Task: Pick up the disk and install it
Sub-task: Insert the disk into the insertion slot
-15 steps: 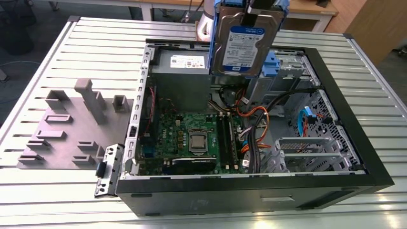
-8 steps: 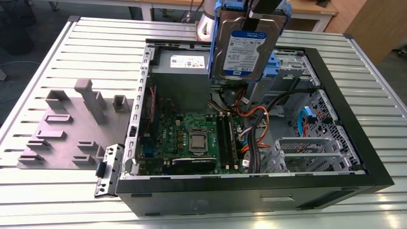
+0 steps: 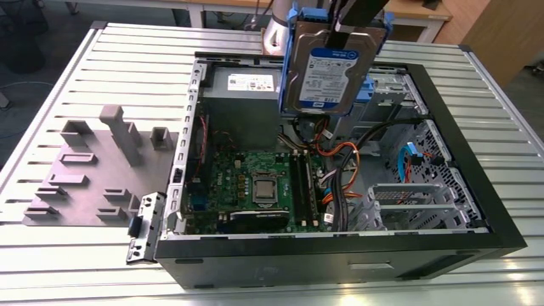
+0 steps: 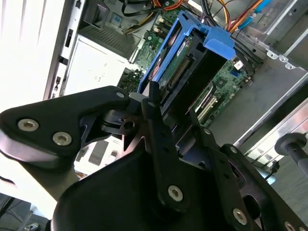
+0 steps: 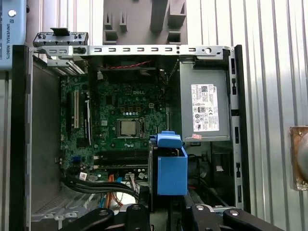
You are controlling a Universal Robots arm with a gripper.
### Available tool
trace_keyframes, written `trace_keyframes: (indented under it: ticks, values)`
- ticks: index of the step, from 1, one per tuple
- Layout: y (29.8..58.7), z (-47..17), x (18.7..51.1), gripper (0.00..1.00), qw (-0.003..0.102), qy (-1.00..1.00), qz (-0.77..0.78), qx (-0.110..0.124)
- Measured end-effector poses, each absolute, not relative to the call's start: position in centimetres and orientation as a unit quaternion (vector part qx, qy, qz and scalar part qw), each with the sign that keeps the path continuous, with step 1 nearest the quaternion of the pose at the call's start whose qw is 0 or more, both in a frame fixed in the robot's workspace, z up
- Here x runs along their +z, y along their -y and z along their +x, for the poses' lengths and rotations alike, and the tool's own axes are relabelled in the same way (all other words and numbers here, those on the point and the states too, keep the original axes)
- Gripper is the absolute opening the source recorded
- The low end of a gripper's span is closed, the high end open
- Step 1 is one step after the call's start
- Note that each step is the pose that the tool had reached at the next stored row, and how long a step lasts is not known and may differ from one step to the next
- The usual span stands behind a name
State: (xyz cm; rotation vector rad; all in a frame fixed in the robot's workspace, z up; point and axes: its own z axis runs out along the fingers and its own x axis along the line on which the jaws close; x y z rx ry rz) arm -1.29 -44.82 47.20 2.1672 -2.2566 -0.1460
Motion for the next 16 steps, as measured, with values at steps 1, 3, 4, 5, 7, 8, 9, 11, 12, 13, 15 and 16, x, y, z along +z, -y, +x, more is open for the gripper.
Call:
trace_keyframes:
  ticks: [1, 3, 4, 5, 7, 8, 9, 11, 12, 13, 15, 16]
  values:
    - [45.0, -1.3, 47.2, 0.35, 0.005, 0.72, 0.692, -0.047]
    - [45.2, -1.3, 47.2, 0.35, 0.005, 0.72, 0.692, -0.047]
    - [45.4, -1.3, 47.2, 0.35, 0.005, 0.72, 0.692, -0.047]
    - [45.5, -1.3, 47.2, 0.35, 0.005, 0.72, 0.692, -0.047]
    - [45.8, -1.3, 47.2, 0.35, 0.005, 0.72, 0.692, -0.047]
    - [46.0, -1.3, 47.2, 0.35, 0.005, 0.72, 0.692, -0.047]
    - [46.1, -1.3, 47.2, 0.35, 0.005, 0.72, 0.692, -0.047]
    - [46.4, -1.3, 47.2, 0.35, 0.005, 0.72, 0.692, -0.047]
    - [46.6, -1.3, 47.2, 0.35, 0.005, 0.72, 0.692, -0.047]
    - [46.8, -1.3, 47.2, 0.35, 0.005, 0.72, 0.692, -0.047]
    - [47.1, -1.3, 47.2, 0.35, 0.005, 0.72, 0.692, -0.047]
    - [47.2, -1.3, 47.2, 0.35, 0.005, 0.72, 0.692, -0.047]
